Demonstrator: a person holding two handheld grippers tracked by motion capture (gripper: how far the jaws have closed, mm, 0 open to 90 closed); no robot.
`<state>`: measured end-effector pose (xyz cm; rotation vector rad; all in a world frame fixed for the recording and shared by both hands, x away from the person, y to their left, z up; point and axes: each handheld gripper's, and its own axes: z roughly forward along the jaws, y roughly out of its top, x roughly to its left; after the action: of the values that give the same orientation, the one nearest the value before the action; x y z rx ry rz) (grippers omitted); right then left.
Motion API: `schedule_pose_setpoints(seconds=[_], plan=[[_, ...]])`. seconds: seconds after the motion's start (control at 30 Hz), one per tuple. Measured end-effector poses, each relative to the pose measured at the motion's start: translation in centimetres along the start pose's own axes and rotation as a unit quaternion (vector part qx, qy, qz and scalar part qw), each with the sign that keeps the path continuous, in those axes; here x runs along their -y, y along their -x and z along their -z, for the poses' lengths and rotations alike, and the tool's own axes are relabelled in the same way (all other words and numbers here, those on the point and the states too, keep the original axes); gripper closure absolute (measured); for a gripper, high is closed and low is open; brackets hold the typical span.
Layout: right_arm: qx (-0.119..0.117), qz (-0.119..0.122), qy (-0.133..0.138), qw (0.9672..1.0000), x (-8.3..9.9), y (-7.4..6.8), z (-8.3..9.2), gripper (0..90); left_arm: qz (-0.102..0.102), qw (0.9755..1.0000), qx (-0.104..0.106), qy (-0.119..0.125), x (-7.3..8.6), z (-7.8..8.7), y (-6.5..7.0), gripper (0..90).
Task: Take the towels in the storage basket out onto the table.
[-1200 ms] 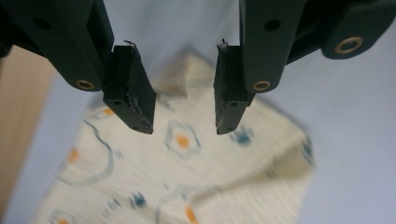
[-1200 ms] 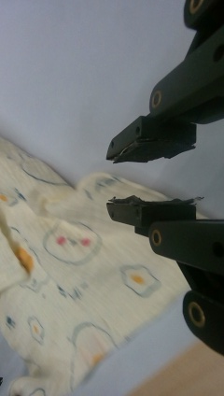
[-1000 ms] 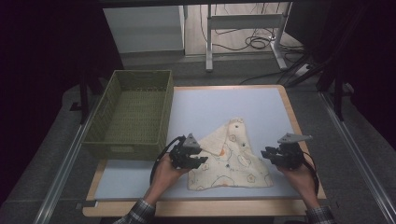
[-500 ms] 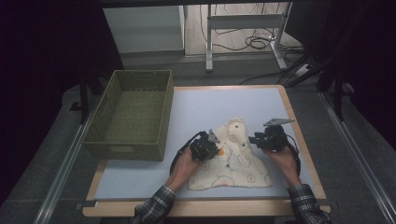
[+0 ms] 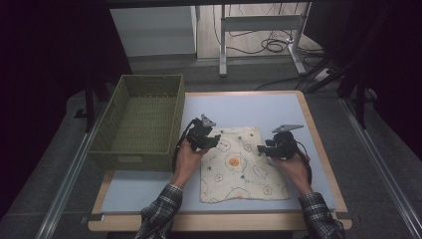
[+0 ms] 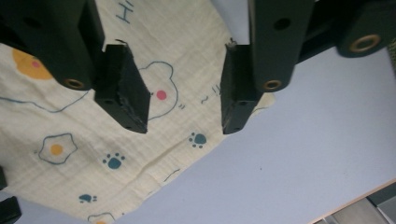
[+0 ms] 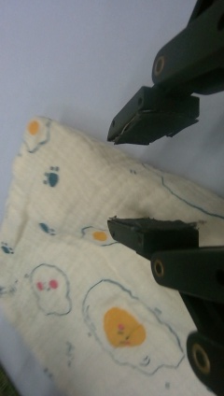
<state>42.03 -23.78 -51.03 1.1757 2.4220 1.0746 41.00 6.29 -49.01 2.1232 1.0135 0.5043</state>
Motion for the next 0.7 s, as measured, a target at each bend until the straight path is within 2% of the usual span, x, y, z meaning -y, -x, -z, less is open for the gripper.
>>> schedule_pose_setpoints(seconds=[0.07, 0.1, 0.23, 0.33, 0.4, 0.5, 0.6, 0.67, 0.7], plan=[[-0.004, -0.001, -0.013, 0.9999, 0.3, -0.1, -0.5, 79.7, 0.001, 0.9999, 0.015, -0.006, 0.4, -0.1, 0.2, 47.5], [-0.003, 0.003, -0.012, 0.9999, 0.5, -0.2, -0.6, 84.9, 0.000, 0.9997, 0.021, -0.011, 0.8, -0.2, 0.4, 46.2], [0.010, 0.020, 0.009, 0.9997, -0.6, -1.2, 1.0, 86.5, -0.002, 0.9989, 0.042, -0.023, 2.4, -0.2, 1.3, 38.3], [0.006, 0.051, 0.031, 0.9982, -2.3, -3.1, 3.0, 86.5, 0.001, 0.9988, 0.045, -0.021, 3.4, 0.1, 1.7, 33.0], [-0.004, 0.075, 0.031, 0.9967, -3.2, -4.8, 3.4, 86.1, 0.003, 0.9989, 0.042, -0.019, 4.2, 0.5, 1.8, 29.4], [-0.022, 0.108, 0.010, 0.9939, -3.4, -7.0, 2.5, 84.8, 0.004, 0.9994, 0.031, -0.014, 5.3, 0.8, 1.7, 26.1], [-0.051, 0.127, -0.030, 0.9901, -2.4, -9.1, -0.2, 82.4, 0.000, 0.9995, 0.023, -0.022, 6.2, 0.6, 1.9, 22.6], [-0.059, 0.137, -0.046, 0.9877, -1.6, -9.9, -1.7, 78.8, -0.004, 0.9996, 0.019, -0.022, 6.8, 0.2, 2.0, 20.8], [-0.064, 0.139, -0.054, 0.9867, -1.2, -10.3, -2.5, 76.0, 0.002, 0.9996, 0.023, -0.017, 6.9, 0.2, 1.9, 20.0]])
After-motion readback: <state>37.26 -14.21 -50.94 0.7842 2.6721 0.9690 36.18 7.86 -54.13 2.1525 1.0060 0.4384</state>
